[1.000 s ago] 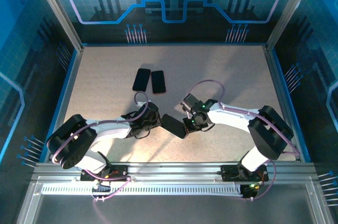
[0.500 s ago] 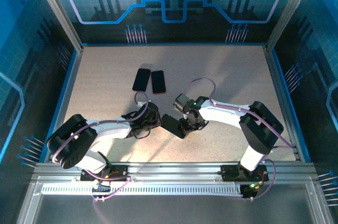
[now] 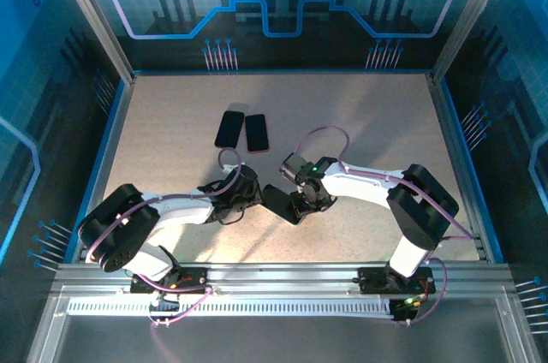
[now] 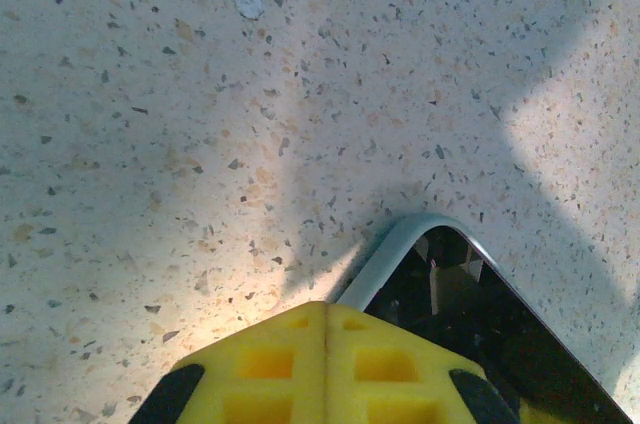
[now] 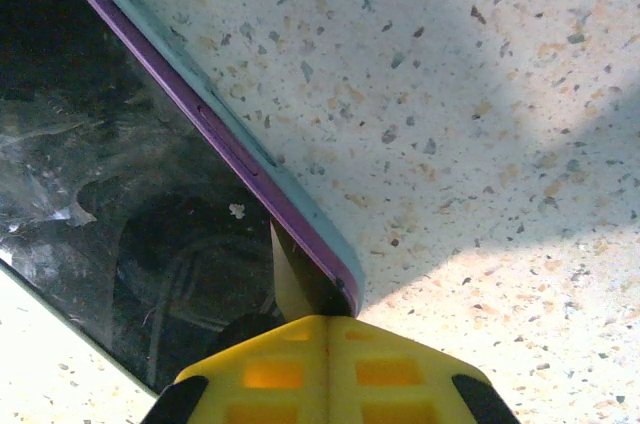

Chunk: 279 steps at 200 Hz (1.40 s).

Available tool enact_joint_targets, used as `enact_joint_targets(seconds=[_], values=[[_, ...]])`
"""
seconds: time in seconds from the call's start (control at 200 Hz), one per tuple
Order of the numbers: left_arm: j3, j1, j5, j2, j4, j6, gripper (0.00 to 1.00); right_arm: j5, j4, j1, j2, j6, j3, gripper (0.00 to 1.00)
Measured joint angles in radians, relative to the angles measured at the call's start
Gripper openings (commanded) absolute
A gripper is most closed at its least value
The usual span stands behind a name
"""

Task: Put the phone into the phone case

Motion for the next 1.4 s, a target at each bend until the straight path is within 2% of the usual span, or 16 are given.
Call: enact_joint_targets(seconds=[0.72,1.396], values=[[0.000,0.000,-0.003,-0.002,0.000,0.000,0.00,-0.016,0.056,0.004,-0.169,-0.040,-0.027,0.00],[0.000,-0.001,-0.003,-0.003,-0.001,0.000,0.00,-0.018,0.090,-0.020,-0.053,-0.080,-0.025,0.00]])
